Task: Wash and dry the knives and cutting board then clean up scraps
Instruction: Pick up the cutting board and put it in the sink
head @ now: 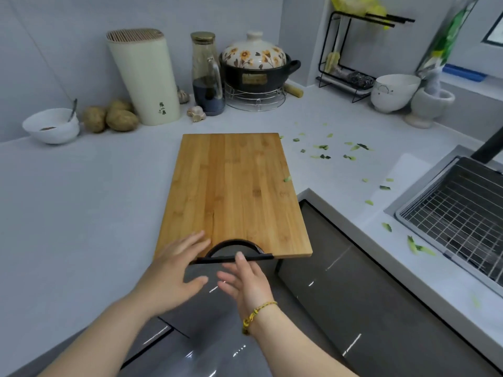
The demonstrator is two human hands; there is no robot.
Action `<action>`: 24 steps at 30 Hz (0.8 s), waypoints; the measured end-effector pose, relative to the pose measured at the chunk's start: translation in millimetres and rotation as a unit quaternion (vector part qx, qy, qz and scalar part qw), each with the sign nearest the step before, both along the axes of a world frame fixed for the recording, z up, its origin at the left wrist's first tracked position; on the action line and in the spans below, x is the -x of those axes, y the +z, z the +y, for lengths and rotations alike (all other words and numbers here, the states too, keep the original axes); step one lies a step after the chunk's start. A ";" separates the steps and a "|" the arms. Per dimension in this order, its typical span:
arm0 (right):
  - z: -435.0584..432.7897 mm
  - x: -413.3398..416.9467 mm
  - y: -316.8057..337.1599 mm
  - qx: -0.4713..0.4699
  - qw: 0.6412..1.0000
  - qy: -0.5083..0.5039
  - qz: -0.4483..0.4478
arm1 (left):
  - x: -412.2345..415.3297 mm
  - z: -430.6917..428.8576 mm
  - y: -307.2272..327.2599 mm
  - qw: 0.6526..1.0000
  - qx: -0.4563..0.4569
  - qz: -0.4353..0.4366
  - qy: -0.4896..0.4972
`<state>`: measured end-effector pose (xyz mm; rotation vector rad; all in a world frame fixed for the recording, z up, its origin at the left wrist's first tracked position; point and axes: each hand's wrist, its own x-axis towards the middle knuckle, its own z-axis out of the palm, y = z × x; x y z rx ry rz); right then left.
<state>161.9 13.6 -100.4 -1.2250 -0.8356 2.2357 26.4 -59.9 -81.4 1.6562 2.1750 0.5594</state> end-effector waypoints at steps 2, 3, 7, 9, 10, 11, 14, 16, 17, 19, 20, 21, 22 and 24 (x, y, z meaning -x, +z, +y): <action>0.3 16.6 2.4 0.014 0.999 -0.036 -0.021 | 13.9 -8.9 2.5 0.999 0.037 0.027 0.017; 0.8 24.5 2.5 0.020 0.998 -0.042 -0.040 | 19.7 -11.8 3.1 0.998 0.051 0.039 0.019; 0.9 42.5 -3.8 0.024 0.995 -0.061 -0.081 | 30.9 -13.4 0.9 0.994 0.079 0.072 -0.010; 2.8 41.4 -6.5 0.018 0.995 -0.067 -0.068 | 36.0 -13.4 -3.0 0.995 0.066 0.071 -0.020; 5.8 37.7 -7.4 0.007 0.996 -0.064 -0.067 | 38.7 -13.5 -3.5 0.996 0.060 0.068 -0.021; 10.2 31.5 -6.9 -0.005 0.995 -0.065 -0.071 | 41.5 -13.7 -2.7 0.995 0.062 0.072 -0.031; 32.8 4.3 -3.3 -0.006 0.989 -0.118 -0.084 | 49.2 -12.8 -0.5 0.980 0.057 0.151 -0.117; 48.0 -16.4 -1.6 0.027 0.984 -0.158 -0.073 | 47.0 -3.6 -0.9 0.958 0.050 0.228 -0.167; 53.2 -25.3 -1.1 0.042 0.983 -0.170 -0.060 | 43.4 1.8 -2.4 0.950 0.037 0.244 -0.192; 57.0 -38.6 -1.8 0.060 0.982 -0.175 -0.030 | 33.2 16.9 -4.0 0.940 0.012 0.241 -0.243; 55.1 -41.5 -2.5 0.069 0.983 -0.170 -0.005 | 28.6 24.2 -7.0 0.937 -0.010 0.239 -0.253; 51.1 -41.6 -2.6 0.080 0.983 -0.164 0.030 | 24.6 30.9 -9.4 0.936 -0.031 0.242 -0.256; 46.2 -39.0 -2.9 0.087 0.981 -0.157 0.067 | 22.3 34.8 -10.8 0.935 -0.035 0.240 -0.260; 37.5 -29.8 -3.7 0.092 0.975 -0.164 0.123 | 20.0 38.5 -11.4 0.939 -0.040 0.218 -0.261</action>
